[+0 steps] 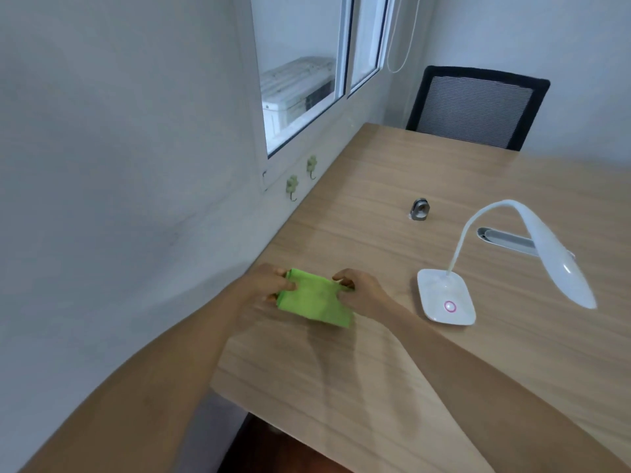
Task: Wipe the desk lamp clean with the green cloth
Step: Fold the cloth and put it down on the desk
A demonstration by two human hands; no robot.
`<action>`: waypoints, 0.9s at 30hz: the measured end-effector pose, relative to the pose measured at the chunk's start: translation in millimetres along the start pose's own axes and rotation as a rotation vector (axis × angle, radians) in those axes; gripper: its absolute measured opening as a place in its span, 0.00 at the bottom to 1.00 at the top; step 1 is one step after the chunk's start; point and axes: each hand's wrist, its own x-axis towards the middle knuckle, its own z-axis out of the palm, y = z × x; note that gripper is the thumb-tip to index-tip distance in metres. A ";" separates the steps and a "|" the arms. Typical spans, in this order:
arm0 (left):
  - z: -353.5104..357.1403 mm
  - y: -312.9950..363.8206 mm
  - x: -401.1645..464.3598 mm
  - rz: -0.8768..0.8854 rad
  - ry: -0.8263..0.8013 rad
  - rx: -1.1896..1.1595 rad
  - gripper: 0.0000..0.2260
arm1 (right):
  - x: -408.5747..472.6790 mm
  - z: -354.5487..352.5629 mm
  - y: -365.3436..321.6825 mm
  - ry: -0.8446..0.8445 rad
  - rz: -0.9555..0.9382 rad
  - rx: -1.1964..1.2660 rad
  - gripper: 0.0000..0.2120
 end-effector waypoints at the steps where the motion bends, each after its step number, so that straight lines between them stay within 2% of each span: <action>1: 1.1 -3.3 1.3 -0.007 0.022 0.034 0.17 | 1.8 4.2 0.3 0.005 0.011 0.002 0.18; 4: 6.4 -8.1 4.3 0.016 0.093 0.176 0.17 | 4.4 12.5 2.6 0.037 0.034 0.017 0.18; 8: 14.4 -0.9 9.3 0.032 0.244 0.444 0.29 | -2.0 8.6 11.5 0.086 0.020 0.009 0.17; 11: 30.7 19.4 15.9 0.087 0.297 0.554 0.29 | -19.7 -9.8 31.6 0.206 0.014 -0.020 0.16; 14: 61.0 44.0 21.4 0.236 0.274 0.601 0.27 | -45.2 -38.0 64.7 0.354 0.020 -0.062 0.16; 17: 106.2 66.2 24.4 0.455 0.191 0.708 0.29 | -74.3 -65.5 107.3 0.421 0.157 -0.170 0.19; 19: 137.8 77.1 23.9 0.566 0.117 0.785 0.31 | -91.8 -74.2 134.4 0.384 0.239 -0.287 0.24; 22: 181.3 85.4 21.9 0.668 0.041 0.854 0.32 | -111.7 -76.9 165.6 0.241 0.310 -0.391 0.28; 27: 229.9 78.8 19.6 0.729 -0.019 0.891 0.33 | -119.1 -74.3 184.5 0.120 0.300 -0.413 0.27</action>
